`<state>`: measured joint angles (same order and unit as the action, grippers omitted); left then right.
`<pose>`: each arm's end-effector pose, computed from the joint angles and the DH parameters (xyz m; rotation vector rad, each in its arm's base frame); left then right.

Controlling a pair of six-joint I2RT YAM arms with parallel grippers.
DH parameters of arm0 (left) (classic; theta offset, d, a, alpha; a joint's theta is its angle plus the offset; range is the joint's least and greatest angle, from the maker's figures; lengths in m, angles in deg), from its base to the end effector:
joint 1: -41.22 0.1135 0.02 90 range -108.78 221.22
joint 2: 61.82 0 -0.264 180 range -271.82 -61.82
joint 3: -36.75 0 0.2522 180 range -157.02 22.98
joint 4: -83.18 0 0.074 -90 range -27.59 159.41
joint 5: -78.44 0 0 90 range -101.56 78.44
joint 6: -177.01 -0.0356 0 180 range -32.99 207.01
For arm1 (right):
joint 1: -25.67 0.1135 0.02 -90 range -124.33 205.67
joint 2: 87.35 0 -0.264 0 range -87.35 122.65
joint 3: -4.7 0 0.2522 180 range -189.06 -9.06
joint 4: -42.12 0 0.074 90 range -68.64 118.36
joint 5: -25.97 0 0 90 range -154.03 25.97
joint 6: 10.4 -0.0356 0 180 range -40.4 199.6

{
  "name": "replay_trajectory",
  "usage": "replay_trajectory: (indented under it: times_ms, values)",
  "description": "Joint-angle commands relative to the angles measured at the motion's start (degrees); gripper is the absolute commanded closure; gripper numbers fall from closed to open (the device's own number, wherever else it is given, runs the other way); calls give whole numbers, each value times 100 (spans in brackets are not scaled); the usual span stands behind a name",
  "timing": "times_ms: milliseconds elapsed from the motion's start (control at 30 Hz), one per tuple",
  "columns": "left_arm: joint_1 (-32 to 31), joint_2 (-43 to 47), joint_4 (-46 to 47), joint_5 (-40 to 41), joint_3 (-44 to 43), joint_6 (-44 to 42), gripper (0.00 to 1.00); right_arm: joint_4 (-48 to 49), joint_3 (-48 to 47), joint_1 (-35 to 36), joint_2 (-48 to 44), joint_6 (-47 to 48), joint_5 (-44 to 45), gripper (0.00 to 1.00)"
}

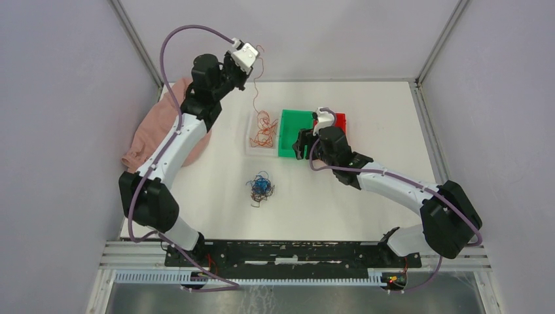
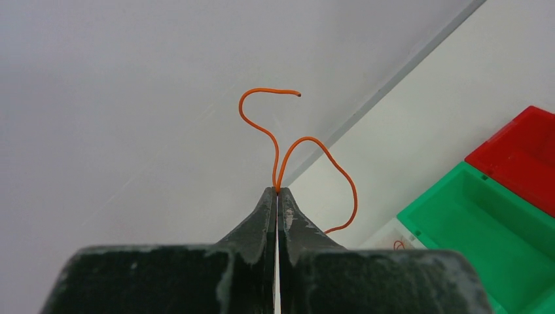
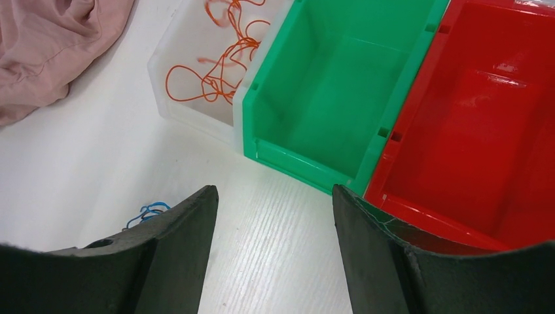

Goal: Untangle the cables

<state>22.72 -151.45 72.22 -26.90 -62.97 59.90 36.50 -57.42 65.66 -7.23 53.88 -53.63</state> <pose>0.3526 -0.1279 0.4200 0.8018 1.3687 -0.0949 0.2450 0.1972 0.2520 -0.1313 2.0156 0.5614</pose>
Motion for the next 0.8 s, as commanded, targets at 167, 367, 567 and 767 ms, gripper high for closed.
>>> replay_trajectory:
  times_ms: [167, 367, 567, 767]
  values:
    - [-13, -399, -340, -113, 314, -311, 97, 209, 142, -93, -290, -56, 23, 29]
    - [-116, -736, -1219, -6, 134, -383, 97, 203, 184, -171, -397, -128, 16, 29]
    - [-161, -1092, -2150, 21, 39, -236, 97, 201, 234, -247, -497, -195, -10, 29]
    - [-159, -1330, -2119, -292, -1, 313, 97, 164, 272, -304, -567, -214, -21, 29]
